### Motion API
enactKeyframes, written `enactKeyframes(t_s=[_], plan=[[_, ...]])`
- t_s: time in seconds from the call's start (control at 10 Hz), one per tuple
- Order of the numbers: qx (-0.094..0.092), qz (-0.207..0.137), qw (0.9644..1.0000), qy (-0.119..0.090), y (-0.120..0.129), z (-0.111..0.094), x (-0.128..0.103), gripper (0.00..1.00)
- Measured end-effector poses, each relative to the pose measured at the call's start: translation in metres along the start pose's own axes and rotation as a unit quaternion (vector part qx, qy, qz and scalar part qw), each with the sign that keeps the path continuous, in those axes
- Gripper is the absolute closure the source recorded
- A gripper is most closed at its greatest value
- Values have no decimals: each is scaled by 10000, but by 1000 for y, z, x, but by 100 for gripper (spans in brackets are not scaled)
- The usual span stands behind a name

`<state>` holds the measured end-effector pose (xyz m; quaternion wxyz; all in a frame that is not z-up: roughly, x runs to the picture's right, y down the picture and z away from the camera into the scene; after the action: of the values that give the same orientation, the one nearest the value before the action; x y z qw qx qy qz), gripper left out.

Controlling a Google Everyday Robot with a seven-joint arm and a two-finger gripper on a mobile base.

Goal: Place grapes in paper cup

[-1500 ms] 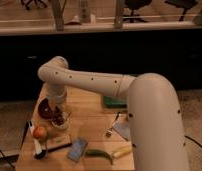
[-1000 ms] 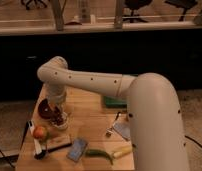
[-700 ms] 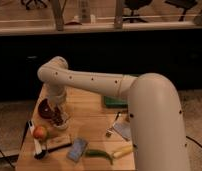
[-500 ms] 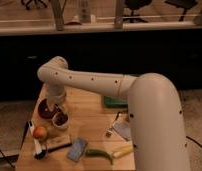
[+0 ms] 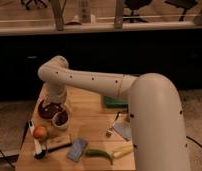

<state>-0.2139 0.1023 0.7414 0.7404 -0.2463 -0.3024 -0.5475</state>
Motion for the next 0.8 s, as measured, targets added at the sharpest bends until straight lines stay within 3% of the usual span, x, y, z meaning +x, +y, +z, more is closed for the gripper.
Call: enactKeyframes(t_s=[0.8], plan=[[-54,-79,9999,-132,4,-1,4,20]])
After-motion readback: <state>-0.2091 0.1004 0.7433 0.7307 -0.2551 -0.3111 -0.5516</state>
